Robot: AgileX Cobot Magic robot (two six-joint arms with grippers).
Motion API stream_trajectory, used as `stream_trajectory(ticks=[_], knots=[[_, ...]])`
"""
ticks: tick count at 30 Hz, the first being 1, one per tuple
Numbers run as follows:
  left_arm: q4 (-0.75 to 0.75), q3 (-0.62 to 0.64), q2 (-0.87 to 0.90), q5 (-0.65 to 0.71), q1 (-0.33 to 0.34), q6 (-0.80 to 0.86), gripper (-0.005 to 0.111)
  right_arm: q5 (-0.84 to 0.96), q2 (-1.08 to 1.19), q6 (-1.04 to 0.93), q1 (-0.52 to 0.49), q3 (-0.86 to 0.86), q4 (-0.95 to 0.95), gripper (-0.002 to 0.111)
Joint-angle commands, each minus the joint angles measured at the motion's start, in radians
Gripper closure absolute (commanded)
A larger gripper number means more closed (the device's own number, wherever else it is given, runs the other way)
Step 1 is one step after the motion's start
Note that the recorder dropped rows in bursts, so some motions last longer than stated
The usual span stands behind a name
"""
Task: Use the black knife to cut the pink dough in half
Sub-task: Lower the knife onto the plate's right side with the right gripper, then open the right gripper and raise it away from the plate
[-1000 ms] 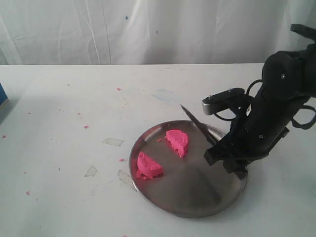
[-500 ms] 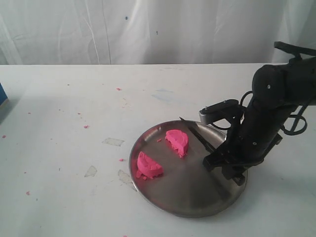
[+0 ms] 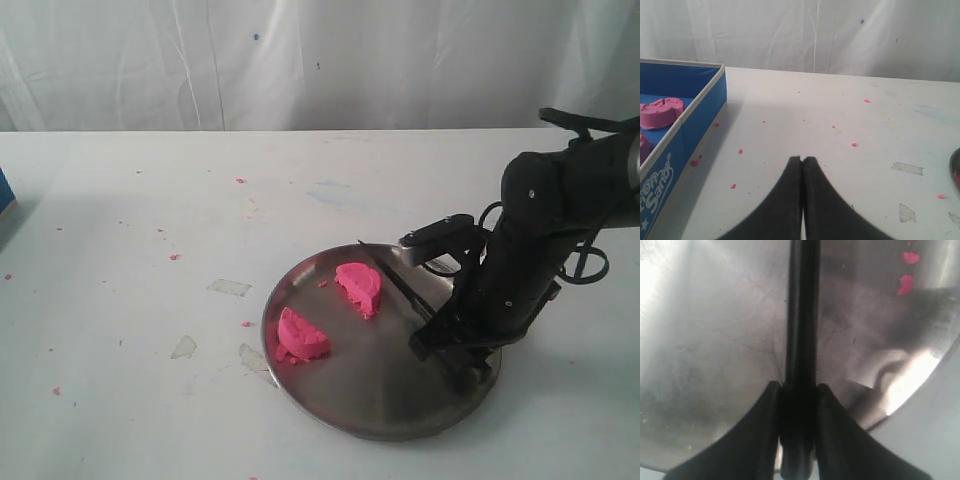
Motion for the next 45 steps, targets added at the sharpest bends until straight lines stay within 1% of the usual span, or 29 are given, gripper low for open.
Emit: stream_trajectory(ticks=[1,5,7,10,12,26,35,40,42,45], knots=[[0.0,0.004,-0.004,-0.01,-0.005,-0.002,0.107,-0.014,0.001,-0.013,-0.006,0.004,0.005,0.091],[0.0,0.004,-0.004,-0.01,-0.005,-0.002,0.107,-0.008,0.001,-0.011,-0.006,0.004,0.006,0.091],[0.0,0.004,-0.004,-0.01,-0.005,-0.002,0.107,-0.008,0.001,-0.011,-0.006,0.004,0.006,0.089],[0.0,0.004,-0.004,-0.01,-0.005,-0.002,0.107,-0.008,0.001,-0.008,-0.006,0.004,0.007,0.08],[0.0,0.004,-0.004,-0.01,-0.005,-0.002,0.107,-0.008,0.001,-0.008,-0.006,0.004,0.008,0.078],[0.0,0.004,-0.004,-0.01,-0.005,-0.002,0.107,-0.029,0.001,-0.008,-0.006,0.0,0.008,0.078],[0.0,0.004,-0.004,-0.01,-0.005,-0.002,0.107,0.017,-0.021,0.01,-0.006,-0.074,0.031,0.078],[0.0,0.004,-0.004,-0.01,-0.005,-0.002,0.107,-0.017,-0.064,0.022,-0.012,-0.08,-0.011,0.078],[0.0,0.004,-0.004,-0.01,-0.005,-0.002,0.107,-0.026,-0.07,0.036,-0.032,-0.076,-0.014,0.079],[0.0,0.004,-0.004,-0.01,-0.005,-0.002,0.107,-0.028,-0.07,0.045,-0.075,-0.076,-0.004,0.092]])
